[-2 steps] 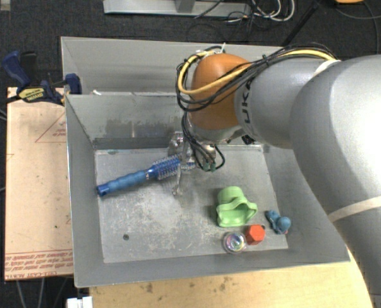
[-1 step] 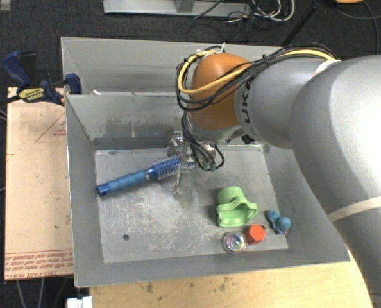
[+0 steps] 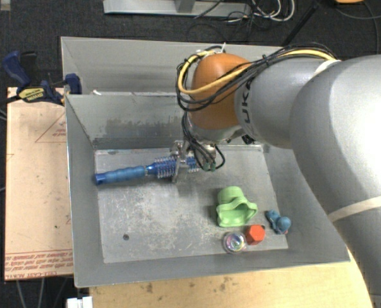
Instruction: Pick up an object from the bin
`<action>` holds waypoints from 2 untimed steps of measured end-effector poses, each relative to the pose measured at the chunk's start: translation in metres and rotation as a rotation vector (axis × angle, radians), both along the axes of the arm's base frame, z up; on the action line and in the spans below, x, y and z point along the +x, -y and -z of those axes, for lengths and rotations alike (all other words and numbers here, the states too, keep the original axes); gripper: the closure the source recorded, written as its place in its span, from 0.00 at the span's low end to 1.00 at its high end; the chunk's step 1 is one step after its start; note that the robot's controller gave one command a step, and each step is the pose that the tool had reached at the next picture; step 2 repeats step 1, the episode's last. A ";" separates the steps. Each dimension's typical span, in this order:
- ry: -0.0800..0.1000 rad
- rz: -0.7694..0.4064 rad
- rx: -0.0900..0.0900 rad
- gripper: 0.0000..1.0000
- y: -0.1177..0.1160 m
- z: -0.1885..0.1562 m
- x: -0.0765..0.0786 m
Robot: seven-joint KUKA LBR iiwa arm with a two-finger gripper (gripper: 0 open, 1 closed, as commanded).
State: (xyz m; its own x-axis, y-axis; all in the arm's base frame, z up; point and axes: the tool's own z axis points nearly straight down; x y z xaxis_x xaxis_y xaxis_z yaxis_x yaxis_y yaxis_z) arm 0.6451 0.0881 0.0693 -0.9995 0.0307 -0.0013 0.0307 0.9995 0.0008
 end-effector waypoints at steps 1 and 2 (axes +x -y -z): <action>0.009 0.000 0.001 1.00 0.000 -0.123 0.002; 0.009 0.000 0.001 1.00 0.000 -0.123 0.002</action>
Offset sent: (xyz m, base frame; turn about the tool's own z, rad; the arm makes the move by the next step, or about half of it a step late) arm 0.0000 0.0000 0.1188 0.0000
